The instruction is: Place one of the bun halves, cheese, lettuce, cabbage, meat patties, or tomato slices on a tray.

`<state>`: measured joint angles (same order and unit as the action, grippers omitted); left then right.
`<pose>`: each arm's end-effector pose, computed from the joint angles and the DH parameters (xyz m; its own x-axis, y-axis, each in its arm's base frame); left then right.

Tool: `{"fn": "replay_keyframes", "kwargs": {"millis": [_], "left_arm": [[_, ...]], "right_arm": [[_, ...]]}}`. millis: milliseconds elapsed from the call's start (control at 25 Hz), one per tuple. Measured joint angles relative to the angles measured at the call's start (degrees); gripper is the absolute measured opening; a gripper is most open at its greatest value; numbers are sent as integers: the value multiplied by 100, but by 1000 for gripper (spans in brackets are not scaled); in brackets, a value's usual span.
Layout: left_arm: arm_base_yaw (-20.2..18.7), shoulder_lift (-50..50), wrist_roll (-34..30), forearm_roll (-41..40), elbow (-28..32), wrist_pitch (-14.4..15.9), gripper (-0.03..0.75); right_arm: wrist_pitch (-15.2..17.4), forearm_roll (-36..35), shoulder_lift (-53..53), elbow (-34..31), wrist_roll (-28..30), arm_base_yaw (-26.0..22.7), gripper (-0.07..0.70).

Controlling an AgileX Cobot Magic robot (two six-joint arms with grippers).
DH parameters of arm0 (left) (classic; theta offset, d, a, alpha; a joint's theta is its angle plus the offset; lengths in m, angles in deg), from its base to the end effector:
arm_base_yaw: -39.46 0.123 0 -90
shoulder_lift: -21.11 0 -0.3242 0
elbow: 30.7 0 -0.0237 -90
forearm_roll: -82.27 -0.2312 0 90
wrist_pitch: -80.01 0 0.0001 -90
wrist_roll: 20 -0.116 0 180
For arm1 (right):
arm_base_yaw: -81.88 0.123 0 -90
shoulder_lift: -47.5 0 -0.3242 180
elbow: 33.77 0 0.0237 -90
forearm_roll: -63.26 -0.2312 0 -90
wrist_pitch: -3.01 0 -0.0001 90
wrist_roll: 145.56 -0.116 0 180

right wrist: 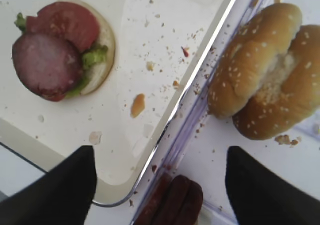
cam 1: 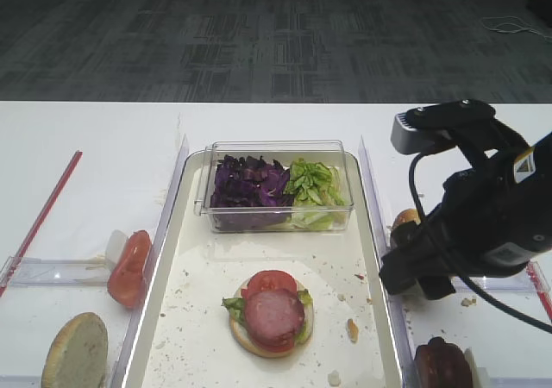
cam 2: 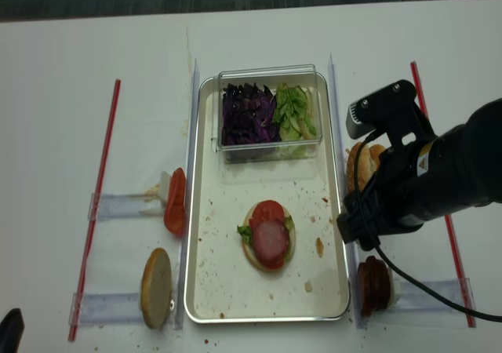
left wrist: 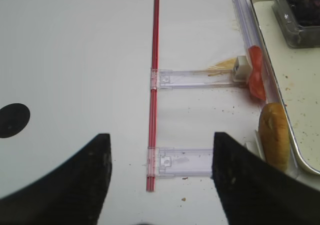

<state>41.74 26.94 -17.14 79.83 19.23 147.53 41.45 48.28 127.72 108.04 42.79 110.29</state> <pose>-0.0480 0.0027 0.2420 -0.5453 -0.0553 -0.8364 -0.0910 0.9958 -0.0065 0.1725 0.1145 0.2488 -0.8334 -0.3826 -0.3988 -0.4775 0.8618 0.1713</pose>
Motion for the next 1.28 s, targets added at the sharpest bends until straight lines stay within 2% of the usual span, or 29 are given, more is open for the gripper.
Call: {"fn": "replay_keyframes", "kwargs": {"millis": [280,720,840,1040,1280], "left_arm": [[0,0,0,0,0,0,438],[0,0,0,0,0,0,438],[0,0,0,0,0,0,438],[0,0,0,0,0,0,438],[0,0,0,0,0,0,438]], "right_arm": [[-223,41,0,0,55,0,554],[-212,43,0,0,-98,-141,552],[-99,112,0,0,-179,-493,552],[243,440,0,0,-179,-1531,546],[446,780,0,0,-179,-2653,541]]}}
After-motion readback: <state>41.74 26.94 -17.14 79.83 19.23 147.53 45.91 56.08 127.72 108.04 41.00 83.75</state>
